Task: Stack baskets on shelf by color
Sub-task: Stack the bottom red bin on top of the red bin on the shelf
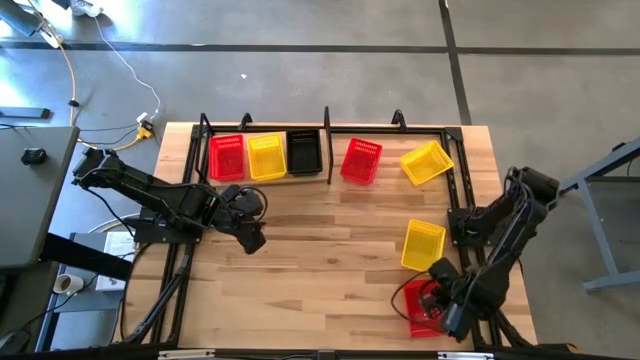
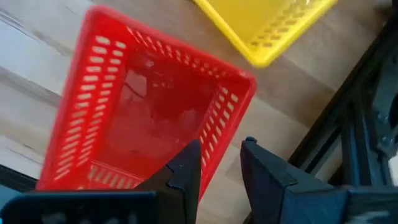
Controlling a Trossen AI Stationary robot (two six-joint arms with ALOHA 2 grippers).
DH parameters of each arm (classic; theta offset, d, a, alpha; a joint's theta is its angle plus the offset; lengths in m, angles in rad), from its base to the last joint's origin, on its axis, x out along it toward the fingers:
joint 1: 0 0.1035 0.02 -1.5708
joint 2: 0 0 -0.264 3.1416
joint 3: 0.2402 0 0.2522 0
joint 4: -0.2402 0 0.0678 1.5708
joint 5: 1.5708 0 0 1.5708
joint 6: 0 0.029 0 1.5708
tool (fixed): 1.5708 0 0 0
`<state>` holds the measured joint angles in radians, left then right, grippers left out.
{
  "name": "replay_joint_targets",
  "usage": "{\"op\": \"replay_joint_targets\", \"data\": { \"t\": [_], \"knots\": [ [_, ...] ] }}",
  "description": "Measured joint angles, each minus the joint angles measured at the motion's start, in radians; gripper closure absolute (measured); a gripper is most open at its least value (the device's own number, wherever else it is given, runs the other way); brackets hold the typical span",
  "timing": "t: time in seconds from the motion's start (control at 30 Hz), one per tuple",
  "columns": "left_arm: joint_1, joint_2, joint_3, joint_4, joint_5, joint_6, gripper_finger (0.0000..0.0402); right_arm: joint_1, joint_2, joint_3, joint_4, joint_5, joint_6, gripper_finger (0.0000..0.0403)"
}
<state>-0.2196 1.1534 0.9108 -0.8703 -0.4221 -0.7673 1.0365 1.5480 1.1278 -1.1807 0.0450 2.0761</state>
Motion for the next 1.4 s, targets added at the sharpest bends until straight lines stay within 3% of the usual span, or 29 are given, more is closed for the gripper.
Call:
{"op": "replay_joint_targets", "data": {
  "t": [0.33, 0.77, 1.03, 1.2, 1.4],
  "knots": [
    [0.000, 0.000, 0.000, 0.000, 0.001, 0.000, 0.0243, 0.049, 0.088, 0.000, 0.037, -0.004, 0.108, 0.0304],
    [0.000, 0.000, 0.000, 0.000, 0.001, 0.000, 0.0243, 0.052, 0.200, 0.000, 0.121, -0.054, 0.117, 0.0307],
    [0.000, 0.000, 0.000, 0.000, 0.001, 0.000, 0.0243, 0.050, 0.202, 0.000, 0.129, -0.052, 0.106, 0.0392],
    [0.000, 0.000, 0.000, 0.000, -0.002, 0.004, 0.0243, 0.035, 0.201, 0.025, 0.125, -0.033, 0.097, 0.0394],
    [0.000, 0.000, 0.000, 0.004, -0.008, 0.011, 0.0243, -0.018, 0.201, 0.108, 0.048, 0.078, 0.032, 0.0400]
  ]
}}
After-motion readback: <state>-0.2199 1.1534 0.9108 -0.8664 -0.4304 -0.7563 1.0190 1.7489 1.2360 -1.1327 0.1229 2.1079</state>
